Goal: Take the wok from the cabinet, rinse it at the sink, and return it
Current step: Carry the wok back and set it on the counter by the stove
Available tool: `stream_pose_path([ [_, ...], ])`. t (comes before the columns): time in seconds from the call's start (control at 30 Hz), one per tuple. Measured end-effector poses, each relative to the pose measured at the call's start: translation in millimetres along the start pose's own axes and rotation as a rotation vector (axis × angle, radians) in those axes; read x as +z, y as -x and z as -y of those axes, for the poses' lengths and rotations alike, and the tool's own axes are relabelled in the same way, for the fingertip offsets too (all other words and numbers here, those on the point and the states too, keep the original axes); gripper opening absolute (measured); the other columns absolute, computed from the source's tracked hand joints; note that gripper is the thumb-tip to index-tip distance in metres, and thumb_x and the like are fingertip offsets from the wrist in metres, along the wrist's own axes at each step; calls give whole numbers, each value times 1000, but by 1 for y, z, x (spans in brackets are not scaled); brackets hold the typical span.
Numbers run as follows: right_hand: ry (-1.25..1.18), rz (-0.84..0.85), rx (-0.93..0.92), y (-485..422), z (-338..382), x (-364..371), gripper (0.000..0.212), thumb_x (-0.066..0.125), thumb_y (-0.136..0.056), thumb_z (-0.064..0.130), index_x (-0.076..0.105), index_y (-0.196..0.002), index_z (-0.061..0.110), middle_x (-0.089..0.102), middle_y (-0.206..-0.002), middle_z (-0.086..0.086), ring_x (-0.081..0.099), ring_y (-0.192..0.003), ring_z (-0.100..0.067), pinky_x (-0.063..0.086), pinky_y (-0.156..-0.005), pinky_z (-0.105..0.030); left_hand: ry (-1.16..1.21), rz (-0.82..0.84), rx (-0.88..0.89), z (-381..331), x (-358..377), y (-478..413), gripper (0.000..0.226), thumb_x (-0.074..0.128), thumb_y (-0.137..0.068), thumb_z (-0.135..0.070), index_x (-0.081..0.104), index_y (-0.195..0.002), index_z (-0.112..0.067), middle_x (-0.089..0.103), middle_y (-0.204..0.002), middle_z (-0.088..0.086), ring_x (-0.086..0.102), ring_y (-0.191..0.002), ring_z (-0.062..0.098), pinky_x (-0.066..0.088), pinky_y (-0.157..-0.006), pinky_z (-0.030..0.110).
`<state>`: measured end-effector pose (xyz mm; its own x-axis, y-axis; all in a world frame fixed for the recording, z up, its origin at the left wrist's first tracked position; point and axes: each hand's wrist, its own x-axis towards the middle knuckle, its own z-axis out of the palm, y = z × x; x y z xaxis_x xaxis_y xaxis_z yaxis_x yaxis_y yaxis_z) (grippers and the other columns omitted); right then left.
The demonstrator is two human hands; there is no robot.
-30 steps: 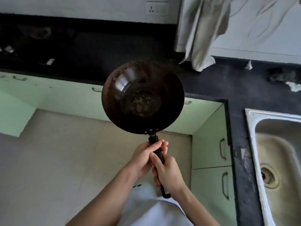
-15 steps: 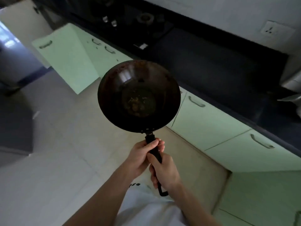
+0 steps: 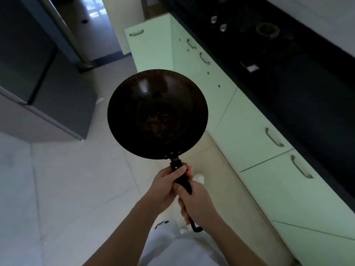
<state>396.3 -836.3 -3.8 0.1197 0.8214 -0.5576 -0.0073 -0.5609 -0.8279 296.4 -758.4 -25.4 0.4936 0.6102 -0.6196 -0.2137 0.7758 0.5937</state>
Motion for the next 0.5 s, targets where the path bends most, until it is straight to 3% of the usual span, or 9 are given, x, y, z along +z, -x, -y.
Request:
stream_pose_path([
  [0.27,19,116,-115,-107,70,-3,35,59,-99,23,56,-68,7,51,-47,-5,46,-31,-19,38,-34,-25,90,-76,99,-98,-5,-64,29,63,-86,-5,63,-112,8,68,-93,15,66,-86,24,56,-87,33],
  [0.5,-2,276,-85,-194,146,-12,41,61,-99,23,53,-62,7,51,-45,1,48,-31,-17,38,-36,-24,182,-132,183,-184,-3,-118,28,62,-84,-3,64,-111,3,69,-90,11,66,-79,17,58,-78,25],
])
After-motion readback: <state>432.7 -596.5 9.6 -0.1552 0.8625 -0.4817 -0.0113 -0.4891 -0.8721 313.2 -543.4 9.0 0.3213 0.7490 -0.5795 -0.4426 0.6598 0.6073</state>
